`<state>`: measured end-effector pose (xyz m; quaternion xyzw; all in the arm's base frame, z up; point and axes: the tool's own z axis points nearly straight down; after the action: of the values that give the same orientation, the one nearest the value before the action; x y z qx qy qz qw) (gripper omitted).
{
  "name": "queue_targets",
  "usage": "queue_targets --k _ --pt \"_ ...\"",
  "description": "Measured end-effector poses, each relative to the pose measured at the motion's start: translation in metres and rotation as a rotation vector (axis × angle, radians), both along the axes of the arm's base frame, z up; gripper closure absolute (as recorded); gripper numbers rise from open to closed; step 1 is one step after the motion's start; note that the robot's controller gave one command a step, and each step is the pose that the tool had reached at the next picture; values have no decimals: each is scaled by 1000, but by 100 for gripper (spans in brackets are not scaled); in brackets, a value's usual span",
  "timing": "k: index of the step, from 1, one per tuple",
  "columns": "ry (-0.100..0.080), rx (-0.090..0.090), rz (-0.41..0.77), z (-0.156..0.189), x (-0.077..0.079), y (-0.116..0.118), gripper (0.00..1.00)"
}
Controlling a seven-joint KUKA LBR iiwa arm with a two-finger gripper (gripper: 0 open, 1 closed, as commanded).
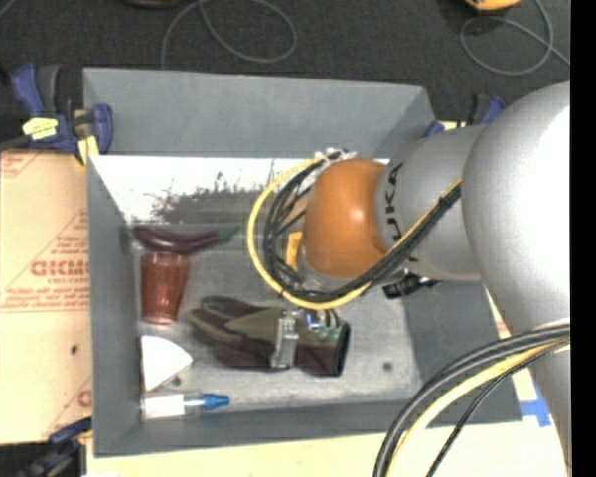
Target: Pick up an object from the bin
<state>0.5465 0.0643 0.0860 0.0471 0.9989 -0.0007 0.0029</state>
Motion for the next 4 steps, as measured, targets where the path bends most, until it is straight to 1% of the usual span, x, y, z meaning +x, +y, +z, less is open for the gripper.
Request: queue_targets --k 1,3,4 --pt "-5 5 19 -14 -14 0 100" --pt "-3 5 19 -11 -14 0 100" --pt "4 4 19 7 -16 0 100"
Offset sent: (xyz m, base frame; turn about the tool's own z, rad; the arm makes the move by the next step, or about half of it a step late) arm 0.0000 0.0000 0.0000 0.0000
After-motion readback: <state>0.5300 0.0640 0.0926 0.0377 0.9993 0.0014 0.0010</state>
